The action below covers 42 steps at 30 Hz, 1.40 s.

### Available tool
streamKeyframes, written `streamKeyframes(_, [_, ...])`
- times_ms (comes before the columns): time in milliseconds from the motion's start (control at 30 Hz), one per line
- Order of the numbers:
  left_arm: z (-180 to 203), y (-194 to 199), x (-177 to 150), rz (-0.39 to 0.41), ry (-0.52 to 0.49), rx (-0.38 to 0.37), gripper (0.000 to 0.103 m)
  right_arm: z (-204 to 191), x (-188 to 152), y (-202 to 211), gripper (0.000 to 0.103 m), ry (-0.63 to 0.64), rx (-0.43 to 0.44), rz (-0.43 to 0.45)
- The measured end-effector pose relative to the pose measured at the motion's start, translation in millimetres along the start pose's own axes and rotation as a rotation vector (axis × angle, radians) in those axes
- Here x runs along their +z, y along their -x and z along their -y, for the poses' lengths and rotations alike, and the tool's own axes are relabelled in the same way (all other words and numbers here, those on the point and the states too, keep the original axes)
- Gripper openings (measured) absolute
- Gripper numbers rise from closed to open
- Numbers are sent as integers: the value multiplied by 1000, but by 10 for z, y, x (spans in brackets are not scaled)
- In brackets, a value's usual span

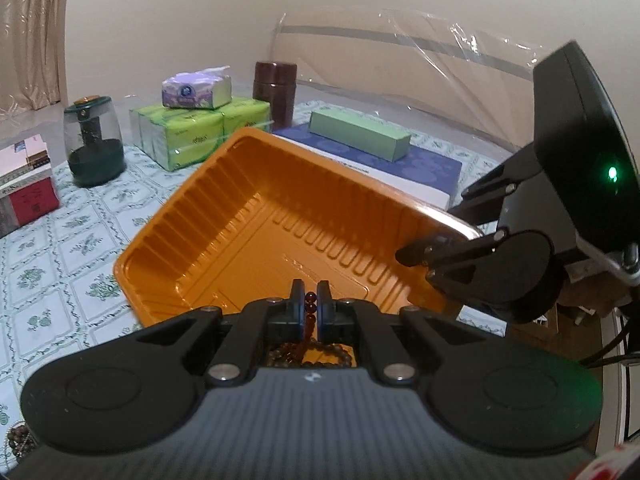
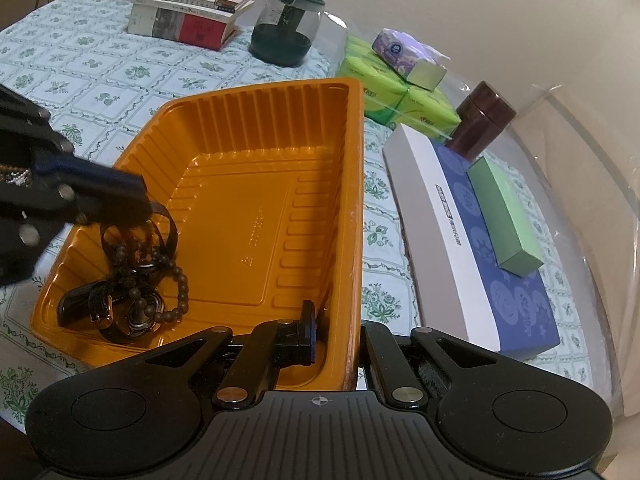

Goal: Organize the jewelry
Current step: 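Carry the amber bead bracelet into the orange tray and release it, then grasp the white pearl necklace from the pile with the left gripper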

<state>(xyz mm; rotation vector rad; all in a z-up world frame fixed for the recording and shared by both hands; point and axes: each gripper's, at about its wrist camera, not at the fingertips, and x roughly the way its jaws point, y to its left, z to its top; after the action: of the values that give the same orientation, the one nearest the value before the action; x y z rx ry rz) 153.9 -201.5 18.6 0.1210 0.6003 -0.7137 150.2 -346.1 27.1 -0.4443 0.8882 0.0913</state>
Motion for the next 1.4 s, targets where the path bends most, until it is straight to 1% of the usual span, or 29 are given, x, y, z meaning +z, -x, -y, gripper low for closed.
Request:
streamKeyframes(133, [36, -37, 18, -5, 1, -13, 5, 9, -5, -5, 5, -3, 1, -1])
streamKeyframes(200, [34, -40, 19, -9, 7, -30, 9, 11, -4, -3, 5, -4, 1, -3])
streamKeyframes(233, [26, -27, 9, -10, 6, -35, 24, 11, -4, -3, 5, -4, 1, -3])
streamKeyframes(267, [22, 0, -13, -4, 0, -26, 31, 12, -3, -2, 5, -4, 1, -3])
streamKeyframes(400, [-80, 186, -151, 4, -4, 24, 30, 12, -3, -1, 5, -5, 1, -3])
streamKeyframes(500, [-221, 410, -330, 9, 3, 103, 30, 10, -5, 4, 5, -5, 0, -3])
streamKeyframes(667, [-596, 802, -721, -9, 83, 261, 32, 10, -17, 5, 5, -7, -2, -3])
streamKeyframes(733, [-754, 957, -909, -25, 110, 335, 32, 8, -22, 0, 5, -9, -2, -4])
streamKeyframes(833, [-979, 1145, -1151, -50, 167, 409, 32, 18, -28, -5, 5, -11, -2, -7])
streamKeyframes(900, [-1106, 1237, -1285, -65, 200, 445, 32, 10, -25, -2, 5, -10, -5, -8])
streamKeyframes(967, [-1188, 1309, -1405, -80, 212, 476, 32, -5, -21, 3, 5, -6, -9, -9])
streamKeyframes(1033, [-1238, 1342, -1472, -89, 201, 502, 32, -8, -15, 3, 5, -3, -11, -10])
streamKeyframes(1100, [-1264, 1331, -1498, -99, 185, 513, 32, -8, -12, 2, 5, -2, -11, -12])
streamKeyframes(1200, [-1281, 1301, -1512, -113, 159, 510, 32, -20, -9, 6, 5, 1, -15, -14])
streamKeyframes(1300, [-1267, 1210, -1490, -122, 111, 506, 32, -18, -7, 5, 5, 2, -15, -16])
streamKeyframes(1400, [-1226, 1104, -1472, -142, 23, 498, 32, -18, -4, 4, 5, 4, -15, -18])
